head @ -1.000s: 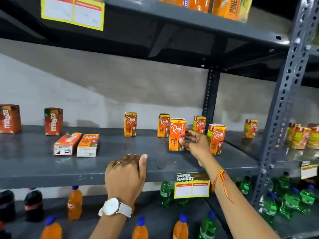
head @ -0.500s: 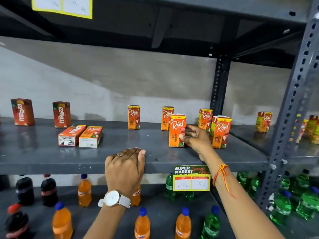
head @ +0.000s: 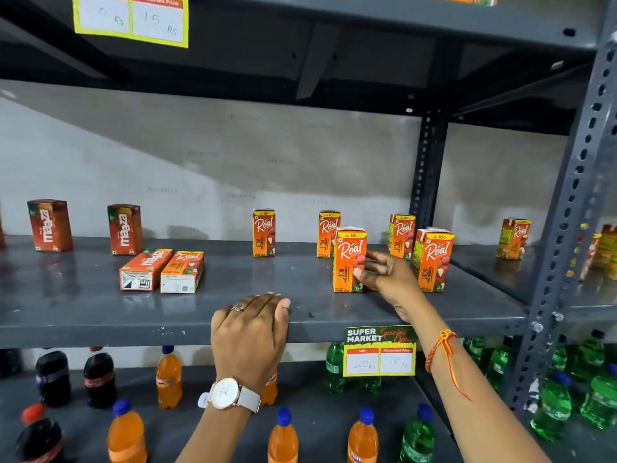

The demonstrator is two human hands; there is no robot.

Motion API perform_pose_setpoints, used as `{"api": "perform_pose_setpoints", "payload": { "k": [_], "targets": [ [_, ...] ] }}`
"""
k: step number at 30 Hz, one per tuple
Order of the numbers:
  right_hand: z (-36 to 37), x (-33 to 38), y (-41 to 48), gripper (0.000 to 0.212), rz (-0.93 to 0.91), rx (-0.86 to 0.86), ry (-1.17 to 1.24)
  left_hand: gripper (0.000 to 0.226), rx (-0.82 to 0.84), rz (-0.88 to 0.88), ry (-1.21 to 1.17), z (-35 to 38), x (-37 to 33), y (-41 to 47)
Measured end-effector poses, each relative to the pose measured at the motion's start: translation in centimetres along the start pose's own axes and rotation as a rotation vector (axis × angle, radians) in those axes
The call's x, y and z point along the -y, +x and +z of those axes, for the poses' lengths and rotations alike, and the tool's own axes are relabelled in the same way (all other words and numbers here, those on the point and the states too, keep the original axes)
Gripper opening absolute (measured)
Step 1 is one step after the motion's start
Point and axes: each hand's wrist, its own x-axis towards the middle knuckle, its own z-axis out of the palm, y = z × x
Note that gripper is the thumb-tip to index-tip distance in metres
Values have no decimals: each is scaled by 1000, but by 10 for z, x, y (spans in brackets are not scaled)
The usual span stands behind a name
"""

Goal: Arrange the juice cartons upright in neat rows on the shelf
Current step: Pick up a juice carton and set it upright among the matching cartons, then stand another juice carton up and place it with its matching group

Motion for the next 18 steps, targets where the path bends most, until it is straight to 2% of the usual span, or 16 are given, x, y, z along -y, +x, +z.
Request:
{"api": "perform_pose_setpoints", "payload": {
  "k": [2, 4, 5, 6, 7, 9, 12, 14, 18],
  "targets": [
    [-7, 3, -8, 55, -53, -105, 32, 54, 10, 9, -2, -1, 0, 0],
    [-5, 11, -22, 29, -267, -320, 55, 57, 17, 19, -10, -3, 4, -1],
    [2, 18, -31, 14, -380, -364, 81, 59, 10, 11, -18, -5, 7, -2],
    [17, 28, -40, 7, -446, -332, 88, 60, -4, -12, -19, -8, 13, -2],
    [35, 38, -46, 11, -473, -256, 68, 60, -17, -45, -16, -11, 21, -2],
    [81, 54, -51, 15, -422, -44, 2, 53, -41, -99, 1, -20, 45, -3],
    [146, 64, -40, 15, -155, 168, -66, 43, -71, -147, 56, -34, 88, -9],
    [184, 62, -31, 25, 2, 217, -114, 41, -80, -156, 107, -43, 117, -13],
    [229, 60, -20, 43, 142, 191, -358, 44, -72, -156, 144, -48, 162, -19]
  ]
}}
